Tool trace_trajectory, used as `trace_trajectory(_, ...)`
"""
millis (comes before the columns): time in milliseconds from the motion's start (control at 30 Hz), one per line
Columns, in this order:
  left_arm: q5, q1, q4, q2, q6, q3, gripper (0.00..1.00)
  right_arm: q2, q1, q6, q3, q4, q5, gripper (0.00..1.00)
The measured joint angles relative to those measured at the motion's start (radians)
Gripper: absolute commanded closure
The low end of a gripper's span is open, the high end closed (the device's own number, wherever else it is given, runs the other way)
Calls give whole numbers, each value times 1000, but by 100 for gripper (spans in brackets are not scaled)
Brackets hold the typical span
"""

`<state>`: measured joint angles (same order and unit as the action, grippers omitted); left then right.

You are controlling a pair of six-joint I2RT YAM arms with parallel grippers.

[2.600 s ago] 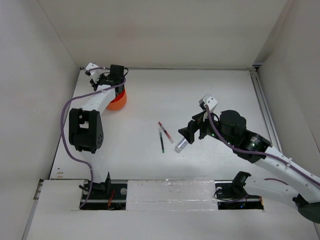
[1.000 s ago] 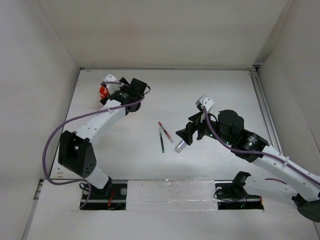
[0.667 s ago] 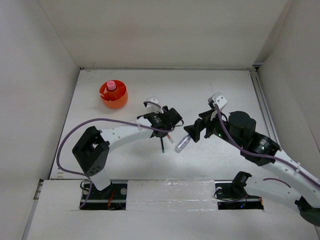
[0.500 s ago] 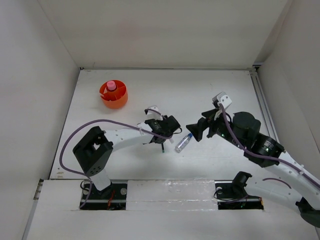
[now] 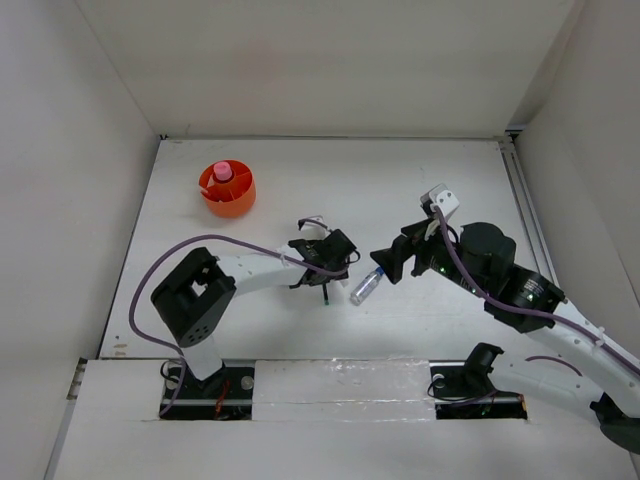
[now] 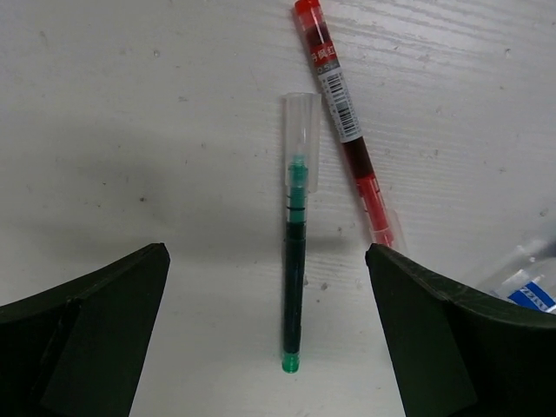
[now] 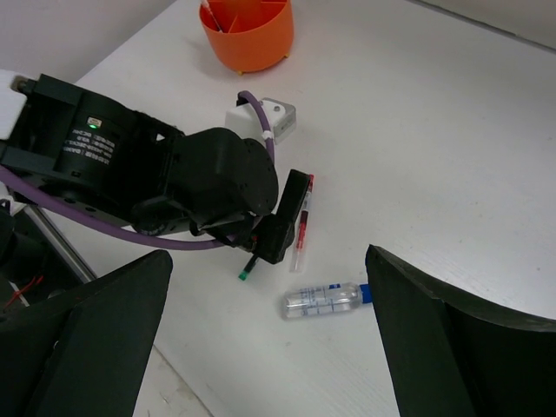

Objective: Sort the stationery into containers
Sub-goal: Pick up the pen from the center of the board.

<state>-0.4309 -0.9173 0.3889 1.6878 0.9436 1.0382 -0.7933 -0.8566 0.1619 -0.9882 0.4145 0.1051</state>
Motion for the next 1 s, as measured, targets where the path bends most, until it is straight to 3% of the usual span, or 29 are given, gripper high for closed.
trace_trajectory(300, -42, 0, 42, 65, 6, 11, 10, 10, 0, 0, 8, -5, -1, 1)
trace_trajectory(400, -49, 0, 47, 66, 12, 12, 17, 13, 0, 0, 10, -7, -1, 1)
trace_trajectory(633, -79, -2, 50, 122, 23, 70, 22, 23, 0, 0, 23, -19, -8, 1)
trace_trajectory(933, -97, 16, 8, 139, 14, 77, 46, 30, 0, 0, 23, -25, -8, 1)
trace_trajectory(1000, -101, 16, 4, 140, 12, 77, 58, 30, 0, 0, 23, -25, -8, 1)
